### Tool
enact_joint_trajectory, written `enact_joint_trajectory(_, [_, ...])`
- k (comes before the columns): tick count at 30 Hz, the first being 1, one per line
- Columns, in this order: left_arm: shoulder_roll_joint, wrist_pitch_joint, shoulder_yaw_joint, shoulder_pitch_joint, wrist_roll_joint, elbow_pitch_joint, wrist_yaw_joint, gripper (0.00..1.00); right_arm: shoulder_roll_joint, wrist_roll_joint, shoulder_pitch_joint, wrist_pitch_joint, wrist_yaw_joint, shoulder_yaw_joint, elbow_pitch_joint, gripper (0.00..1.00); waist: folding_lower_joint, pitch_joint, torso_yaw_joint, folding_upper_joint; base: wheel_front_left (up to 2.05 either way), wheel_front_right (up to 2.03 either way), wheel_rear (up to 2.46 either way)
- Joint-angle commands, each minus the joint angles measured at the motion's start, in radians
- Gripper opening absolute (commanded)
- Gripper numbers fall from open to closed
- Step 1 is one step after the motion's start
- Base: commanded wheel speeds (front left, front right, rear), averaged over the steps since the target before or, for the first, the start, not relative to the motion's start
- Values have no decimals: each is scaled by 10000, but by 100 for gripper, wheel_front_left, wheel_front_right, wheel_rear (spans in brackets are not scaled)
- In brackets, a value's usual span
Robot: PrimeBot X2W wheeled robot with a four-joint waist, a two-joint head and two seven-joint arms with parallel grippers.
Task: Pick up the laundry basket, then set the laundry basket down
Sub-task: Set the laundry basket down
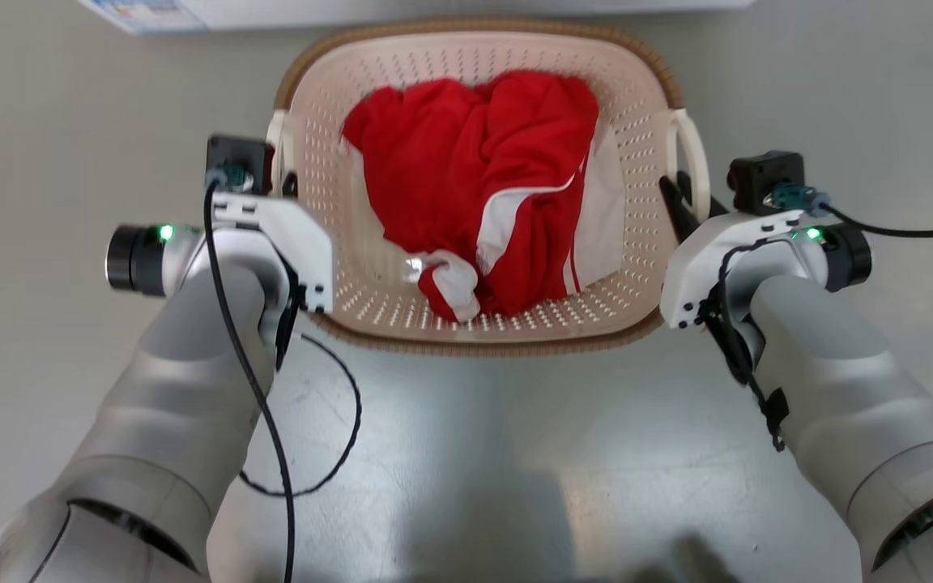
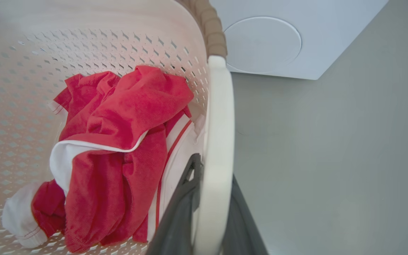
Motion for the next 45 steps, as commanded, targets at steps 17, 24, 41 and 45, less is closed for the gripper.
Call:
enact_joint_trajectory(17, [96,-258,43,-1075,33,-73,719,0,3,-2578,462,-236,156,-2335,-1004,0,0,1278,226,0,0,0,0])
enact_joint_trajectory(24, [528,-685,181,-757,-90,-136,355,0,137,-3285,639,-236,156,-2987,-1175,0,0,1437,142,0,0,0,0])
enact_joint_trajectory(41, [461,-699,217,-508,-327,-66,136,0,247,-4457,886,-237,156,-4039,-1163,0,0,1403,266,0,0,0,0])
enact_joint_trajectory(45, [361,-726,178,-427,-338,-53,150,0,249,-4535,907,-237,156,-4122,-1157,0,0,1406,315,0,0,0,0])
